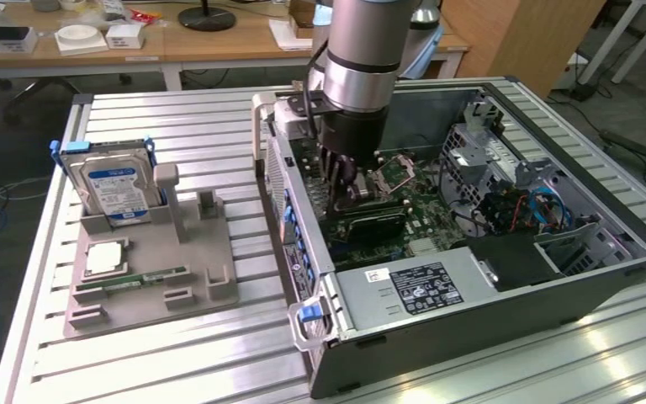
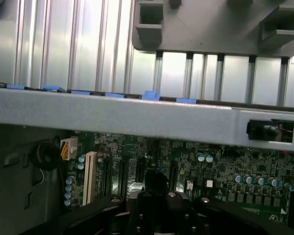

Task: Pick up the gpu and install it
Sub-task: 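Press down on the gpu until it lock into place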

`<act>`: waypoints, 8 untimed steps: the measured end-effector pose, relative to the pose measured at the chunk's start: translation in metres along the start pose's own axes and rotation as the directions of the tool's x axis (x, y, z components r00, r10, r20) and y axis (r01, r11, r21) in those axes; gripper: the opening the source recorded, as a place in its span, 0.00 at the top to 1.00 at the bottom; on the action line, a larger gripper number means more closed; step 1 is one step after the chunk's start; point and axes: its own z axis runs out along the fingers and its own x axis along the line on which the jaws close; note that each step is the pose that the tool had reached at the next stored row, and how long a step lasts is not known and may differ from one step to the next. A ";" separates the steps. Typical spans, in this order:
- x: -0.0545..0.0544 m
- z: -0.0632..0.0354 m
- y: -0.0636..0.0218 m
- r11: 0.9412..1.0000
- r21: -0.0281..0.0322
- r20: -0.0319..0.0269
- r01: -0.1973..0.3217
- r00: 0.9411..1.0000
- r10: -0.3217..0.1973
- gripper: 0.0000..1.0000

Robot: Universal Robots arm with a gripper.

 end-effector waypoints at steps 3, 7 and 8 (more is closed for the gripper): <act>0.000 0.0007 -0.0056 1.000 0.005 0.000 0.000 1.000 0.000 0.90; 0.001 0.0014 -0.0122 1.000 0.014 0.000 0.000 1.000 0.000 0.90; 0.001 0.0016 -0.0136 1.000 0.017 -0.001 0.000 1.000 0.000 0.90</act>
